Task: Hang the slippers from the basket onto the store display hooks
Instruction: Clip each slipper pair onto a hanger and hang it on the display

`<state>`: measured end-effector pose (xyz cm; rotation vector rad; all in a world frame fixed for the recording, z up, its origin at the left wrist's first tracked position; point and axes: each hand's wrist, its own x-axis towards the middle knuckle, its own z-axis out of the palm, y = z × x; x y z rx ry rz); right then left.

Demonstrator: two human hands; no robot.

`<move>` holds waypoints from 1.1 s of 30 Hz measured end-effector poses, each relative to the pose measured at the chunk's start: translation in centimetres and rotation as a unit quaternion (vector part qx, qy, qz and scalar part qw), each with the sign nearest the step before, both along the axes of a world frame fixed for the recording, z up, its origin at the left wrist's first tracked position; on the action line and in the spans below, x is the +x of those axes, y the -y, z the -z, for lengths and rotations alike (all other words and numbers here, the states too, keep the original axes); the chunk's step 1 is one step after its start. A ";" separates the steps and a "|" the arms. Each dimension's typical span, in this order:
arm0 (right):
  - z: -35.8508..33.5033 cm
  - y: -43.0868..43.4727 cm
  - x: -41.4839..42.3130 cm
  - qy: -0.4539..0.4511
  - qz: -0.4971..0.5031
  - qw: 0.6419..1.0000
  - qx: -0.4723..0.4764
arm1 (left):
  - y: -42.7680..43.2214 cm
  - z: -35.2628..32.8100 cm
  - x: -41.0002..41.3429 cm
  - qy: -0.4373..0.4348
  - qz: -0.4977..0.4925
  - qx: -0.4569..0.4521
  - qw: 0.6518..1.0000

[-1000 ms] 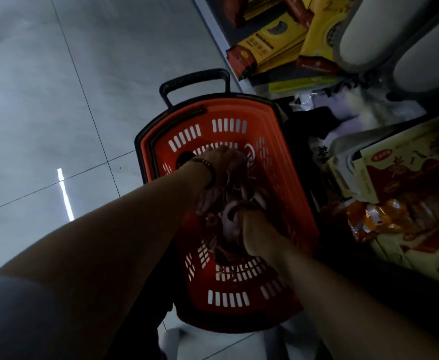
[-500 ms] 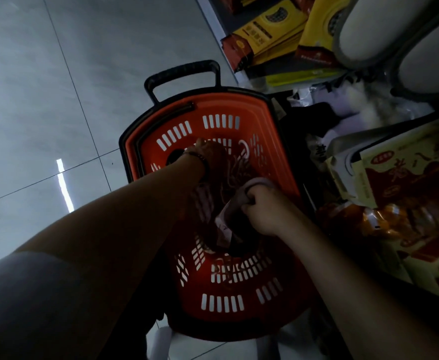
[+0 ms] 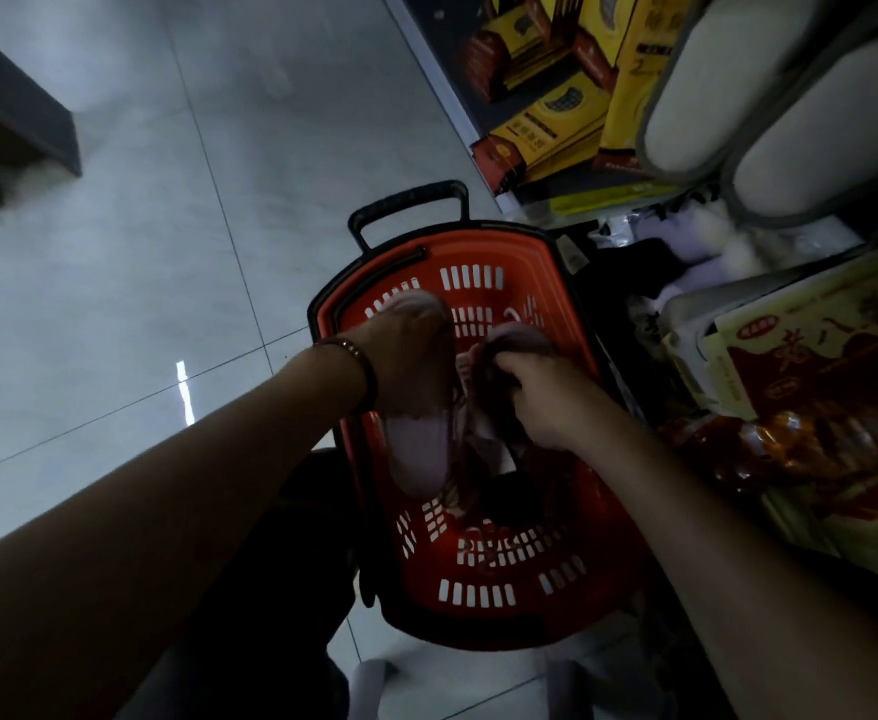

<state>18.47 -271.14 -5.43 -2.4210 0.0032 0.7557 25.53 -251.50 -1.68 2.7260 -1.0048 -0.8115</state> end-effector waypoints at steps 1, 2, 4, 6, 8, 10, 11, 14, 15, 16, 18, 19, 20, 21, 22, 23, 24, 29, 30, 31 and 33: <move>-0.2 -0.1 0.0 0.010 -0.012 1.000 0.003 | -0.5 -0.2 -0.7 0.031 -0.009 -0.051 0.998; -0.3 -0.2 -0.1 0.023 -0.023 0.999 0.007 | -0.8 -0.2 -1.7 0.049 -0.026 -0.064 0.996; -0.3 -0.4 -0.4 0.044 -0.040 0.998 0.011 | -1.7 1.1 -3.2 0.044 -0.065 -0.095 0.992; -0.1 -0.7 -0.7 0.055 -0.053 0.997 -0.002 | -1.9 2.1 -4.4 0.012 -0.132 -0.120 0.984; 0.1 -0.8 -0.7 0.065 -0.056 0.996 -0.009 | -1.8 2.7 -4.9 -0.012 -0.183 -0.123 0.975; 0.0 -1.1 -0.4 0.083 -0.044 0.996 -0.008 | -1.6 3.1 -4.7 -0.019 -0.215 -0.120 0.969; 0.0 -1.3 -0.3 0.092 -0.042 0.995 -0.008 | -1.6 3.3 -4.5 -0.019 -0.225 -0.118 0.967; 0.0 -2.1 0.0 0.101 -0.060 0.993 -0.017 | -1.9 3.9 -4.2 -0.032 -0.246 -0.119 0.961; 0.0 -2.2 0.1 0.104 -0.060 0.993 -0.012 | -2.0 4.0 -4.1 -0.033 -0.247 -0.120 0.961; 0.0 -2.3 0.2 0.106 -0.054 0.993 -0.007 | -2.1 4.2 -3.9 -0.031 -0.250 -0.127 0.959; 0.1 -2.3 0.5 0.112 -0.033 0.993 0.007 | -2.3 4.4 -3.6 -0.023 -0.249 -0.137 0.959; 0.1 -2.2 0.7 0.113 -0.025 0.993 0.012 | -2.2 4.4 -3.5 -0.021 -0.244 -0.139 0.960; 0.2 -2.1 0.8 0.112 -0.019 0.993 0.012 | -2.2 4.4 -3.4 -0.015 -0.234 -0.142 0.962; 0.3 -2.1 0.9 0.111 -0.014 0.994 0.011 | -2.1 4.4 -3.4 -0.010 -0.222 -0.140 0.965; 0.3 -2.1 0.9 0.110 -0.009 0.994 0.009 | -2.0 4.4 -3.4 -0.003 -0.210 -0.141 0.967; 0.4 -2.2 0.9 0.112 -0.005 0.994 0.008 | -1.9 4.3 -3.4 0.002 -0.201 -0.145 0.969; 0.5 -2.2 0.9 0.113 -0.002 0.994 0.004 | -1.7 4.2 -3.4 -0.001 -0.197 -0.153 0.968; 0.5 -2.2 0.9 0.113 -0.003 0.994 0.006 | -1.4 3.7 -3.5 -0.048 -0.220 -0.190 0.956; 0.5 -2.2 0.9 0.114 -0.001 0.993 0.014 | -1.5 3.9 -3.5 -0.044 -0.222 -0.195 0.954; 0.5 -2.3 0.9 0.117 0.005 0.993 0.019 | -1.6 4.0 -3.4 -0.033 -0.220 -0.194 0.955; 0.5 -2.4 0.8 0.119 0.028 0.992 0.032 | -1.9 4.3 -3.3 -0.021 -0.206 -0.175 0.963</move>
